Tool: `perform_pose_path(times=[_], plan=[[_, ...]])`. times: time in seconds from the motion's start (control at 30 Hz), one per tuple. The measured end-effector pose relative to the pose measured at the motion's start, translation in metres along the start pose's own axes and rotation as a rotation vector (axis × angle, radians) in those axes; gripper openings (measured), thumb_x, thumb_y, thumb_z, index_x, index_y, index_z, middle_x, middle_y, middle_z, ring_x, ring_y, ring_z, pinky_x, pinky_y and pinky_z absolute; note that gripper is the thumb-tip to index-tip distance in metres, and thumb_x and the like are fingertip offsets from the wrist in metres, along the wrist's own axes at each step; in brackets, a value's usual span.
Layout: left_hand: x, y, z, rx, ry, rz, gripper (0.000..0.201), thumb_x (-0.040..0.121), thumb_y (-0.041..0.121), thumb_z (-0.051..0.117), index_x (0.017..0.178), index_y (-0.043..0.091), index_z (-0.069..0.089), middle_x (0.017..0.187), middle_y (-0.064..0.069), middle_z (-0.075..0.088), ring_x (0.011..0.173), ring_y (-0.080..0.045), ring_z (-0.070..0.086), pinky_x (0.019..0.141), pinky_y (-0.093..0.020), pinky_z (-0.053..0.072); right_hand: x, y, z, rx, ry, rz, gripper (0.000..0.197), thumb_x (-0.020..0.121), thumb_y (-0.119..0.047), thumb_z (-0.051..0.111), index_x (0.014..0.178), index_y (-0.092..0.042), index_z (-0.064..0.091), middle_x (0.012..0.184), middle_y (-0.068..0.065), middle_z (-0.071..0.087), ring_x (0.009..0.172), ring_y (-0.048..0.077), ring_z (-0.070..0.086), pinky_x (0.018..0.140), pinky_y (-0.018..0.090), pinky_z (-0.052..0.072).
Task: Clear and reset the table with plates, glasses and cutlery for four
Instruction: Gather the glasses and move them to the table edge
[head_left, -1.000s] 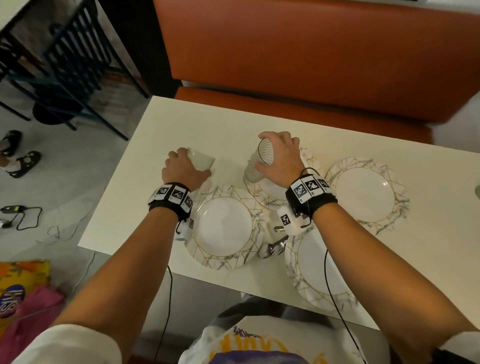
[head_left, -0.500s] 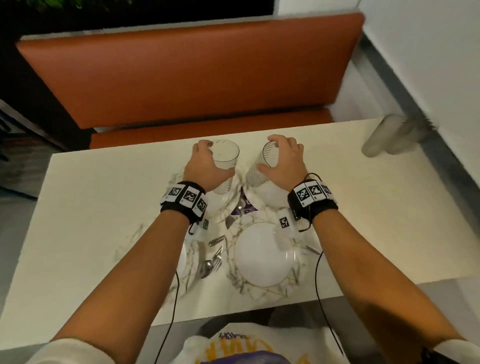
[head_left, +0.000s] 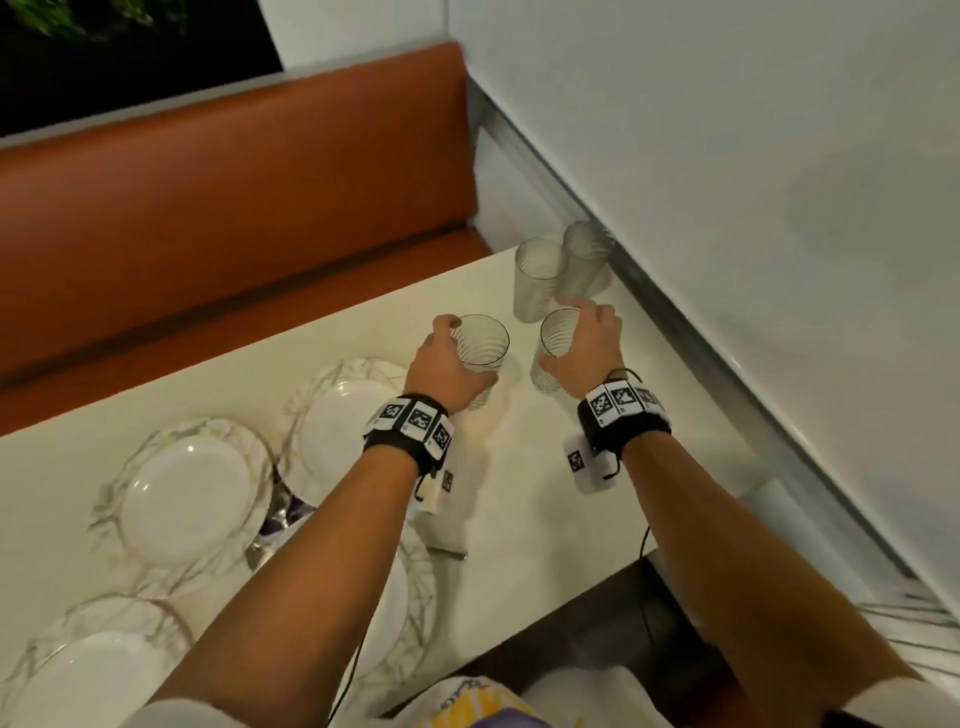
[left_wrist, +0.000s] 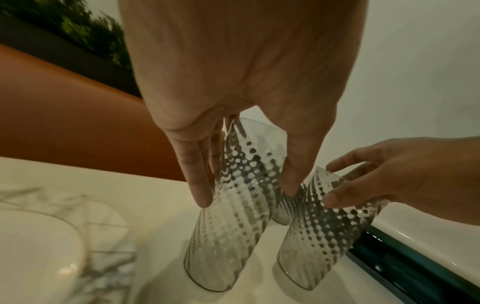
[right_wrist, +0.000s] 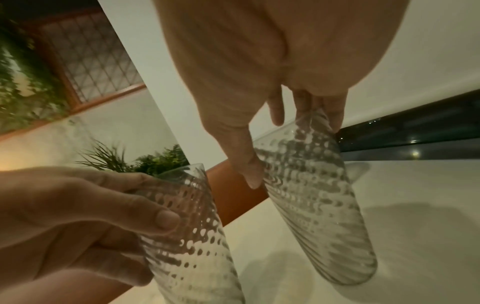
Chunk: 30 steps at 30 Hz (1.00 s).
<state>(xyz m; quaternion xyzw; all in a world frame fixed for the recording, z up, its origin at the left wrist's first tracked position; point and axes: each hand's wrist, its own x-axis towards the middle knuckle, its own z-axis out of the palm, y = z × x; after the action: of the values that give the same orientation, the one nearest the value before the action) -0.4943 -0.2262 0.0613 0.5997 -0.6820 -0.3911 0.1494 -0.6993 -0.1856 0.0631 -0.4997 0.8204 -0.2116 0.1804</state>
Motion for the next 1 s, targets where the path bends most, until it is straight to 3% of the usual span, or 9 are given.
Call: perform_pose_path(times=[0.17, 0.33, 0.43, 0.63, 0.77, 0.9, 1.0], plan=[[0.028, 0.035, 0.057, -0.034, -0.018, -0.003, 0.094, 0.072, 0.032, 0.093, 0.145, 0.016, 0.036, 0.137, -0.018, 0.060, 0.123, -0.037, 0.059, 0.103, -0.046, 0.050, 0.038, 0.053, -0.010, -0.012, -0.019, 0.018, 0.095, 0.067, -0.028, 0.088, 0.145, -0.006, 0.039, 0.142, 0.016, 0.038, 0.132, 0.033, 0.037, 0.110, 0.043, 0.041], [0.056, 0.055, 0.095, -0.042, -0.002, -0.018, 0.094, 0.070, 0.032, 0.093, 0.144, 0.018, 0.036, 0.136, -0.016, 0.058, 0.123, -0.034, 0.059, 0.102, -0.046, 0.052, 0.073, 0.083, -0.016, 0.032, -0.009, -0.008, 0.086, 0.069, -0.029, 0.086, 0.144, -0.018, 0.044, 0.135, 0.015, 0.039, 0.126, 0.033, 0.043, 0.106, 0.046, 0.044], [0.062, 0.061, 0.099, -0.049, 0.023, -0.021, 0.094, 0.070, 0.031, 0.093, 0.144, 0.017, 0.036, 0.138, -0.015, 0.056, 0.123, -0.033, 0.058, 0.102, -0.047, 0.052, 0.083, 0.083, -0.018, 0.006, 0.019, -0.017, 0.083, 0.069, -0.033, 0.084, 0.142, -0.025, 0.045, 0.133, 0.014, 0.046, 0.121, 0.034, 0.045, 0.102, 0.043, 0.044], [0.078, 0.076, 0.114, -0.087, 0.045, -0.065, 0.093, 0.070, 0.031, 0.095, 0.142, 0.011, 0.040, 0.138, -0.014, 0.058, 0.122, -0.032, 0.059, 0.101, -0.044, 0.053, 0.105, 0.088, -0.021, 0.101, 0.056, 0.034, 0.091, 0.066, -0.030, 0.089, 0.140, -0.007, 0.041, 0.135, 0.013, 0.050, 0.124, 0.031, 0.046, 0.109, 0.044, 0.040], [0.083, 0.081, 0.121, -0.119, 0.060, -0.094, 0.091, 0.069, 0.032, 0.096, 0.139, 0.009, 0.042, 0.134, -0.013, 0.061, 0.121, -0.031, 0.060, 0.098, -0.038, 0.053, 0.109, 0.091, -0.021, 0.133, 0.076, 0.034, 0.096, 0.062, -0.029, 0.092, 0.141, -0.008, 0.041, 0.132, 0.016, 0.048, 0.123, 0.034, 0.045, 0.106, 0.047, 0.042], [0.086, 0.082, 0.123, -0.136, 0.064, -0.095, 0.096, 0.068, 0.033, 0.097, 0.141, 0.007, 0.041, 0.138, -0.013, 0.058, 0.125, -0.029, 0.057, 0.097, -0.032, 0.047, 0.109, 0.092, -0.021, 0.092, 0.033, 0.046, 0.114, 0.057, -0.030, 0.092, 0.151, -0.008, 0.030, 0.138, 0.018, 0.044, 0.129, 0.037, 0.040, 0.111, 0.052, 0.037], [0.084, 0.075, 0.123, -0.120, 0.069, -0.081, 0.098, 0.069, 0.036, 0.095, 0.143, 0.004, 0.040, 0.142, -0.014, 0.053, 0.128, -0.028, 0.053, 0.098, -0.029, 0.042, 0.106, 0.092, -0.021, 0.101, 0.068, 0.088, 0.111, 0.060, -0.034, 0.088, 0.151, -0.006, 0.031, 0.141, 0.017, 0.045, 0.131, 0.038, 0.039, 0.112, 0.053, 0.035]])
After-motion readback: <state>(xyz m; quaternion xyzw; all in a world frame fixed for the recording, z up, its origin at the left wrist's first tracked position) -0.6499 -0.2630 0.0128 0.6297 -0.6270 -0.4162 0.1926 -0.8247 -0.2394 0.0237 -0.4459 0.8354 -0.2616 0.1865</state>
